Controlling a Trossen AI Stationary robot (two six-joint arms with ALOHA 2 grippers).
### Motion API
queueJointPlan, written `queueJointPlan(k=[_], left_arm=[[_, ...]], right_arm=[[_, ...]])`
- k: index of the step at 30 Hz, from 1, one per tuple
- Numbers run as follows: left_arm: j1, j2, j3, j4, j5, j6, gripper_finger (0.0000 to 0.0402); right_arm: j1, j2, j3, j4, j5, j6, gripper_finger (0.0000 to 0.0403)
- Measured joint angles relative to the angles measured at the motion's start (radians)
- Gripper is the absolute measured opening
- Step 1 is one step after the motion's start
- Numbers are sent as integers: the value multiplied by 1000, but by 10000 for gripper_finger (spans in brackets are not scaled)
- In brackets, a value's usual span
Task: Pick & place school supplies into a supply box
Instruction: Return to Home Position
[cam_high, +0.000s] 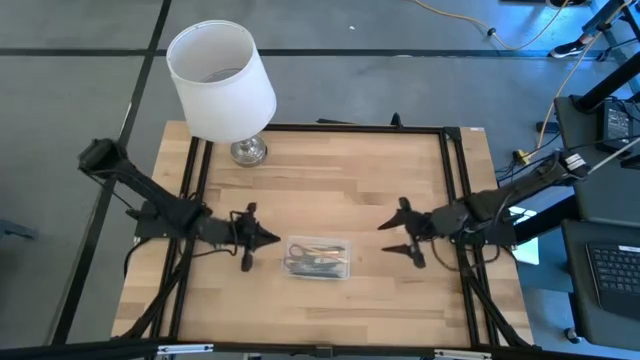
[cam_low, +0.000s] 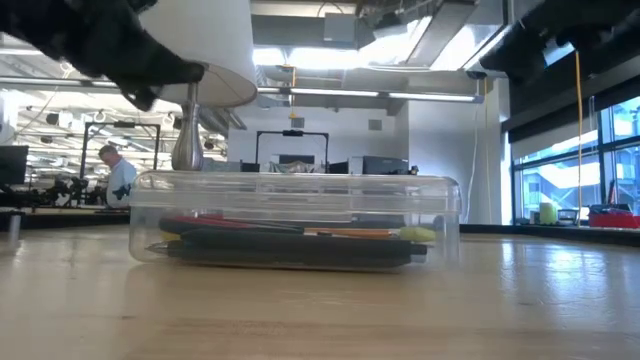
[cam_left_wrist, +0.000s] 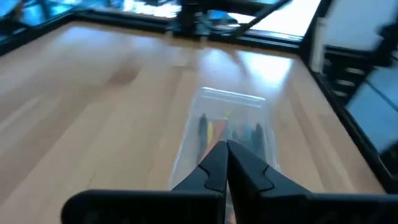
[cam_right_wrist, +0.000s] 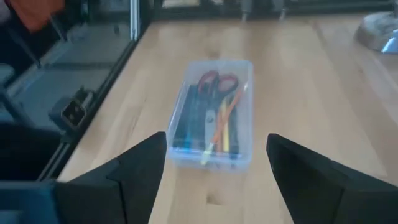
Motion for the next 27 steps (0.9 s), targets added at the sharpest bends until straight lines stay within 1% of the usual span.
queueJointPlan(k=[2, 3, 5, 9, 12, 16, 19, 24, 27], left_arm=[[55, -27, -47, 54, 115, 86, 3], [78, -47, -71, 70, 148, 109, 3], [114, -91, -113, 80, 168, 121, 3], [154, -224, -208, 84, 116, 130, 3], [158, -345, -274, 84, 67, 118, 3], [157, -480, -339, 81, 56, 114, 3], [157, -556, -369, 86, 41, 134, 3], [157, -659, -371, -13, 22, 154, 3], [157, -713, -371, -61, 1, 165, 3]], right_arm=[[-10, -63, -55, 17, 1, 12, 282], [-18, -89, -81, 19, -1, 22, 282], [-30, -140, -128, 20, -3, 41, 282], [-55, -226, -217, 46, -2, 43, 282], [-72, -291, -281, 101, -2, 26, 282], [-92, -396, -350, 130, -1, 19, 282], [-109, -475, -413, 155, -1, 20, 282], [-124, -591, -511, 217, 0, 19, 282], [-132, -654, -537, 187, 1, 17, 282]])
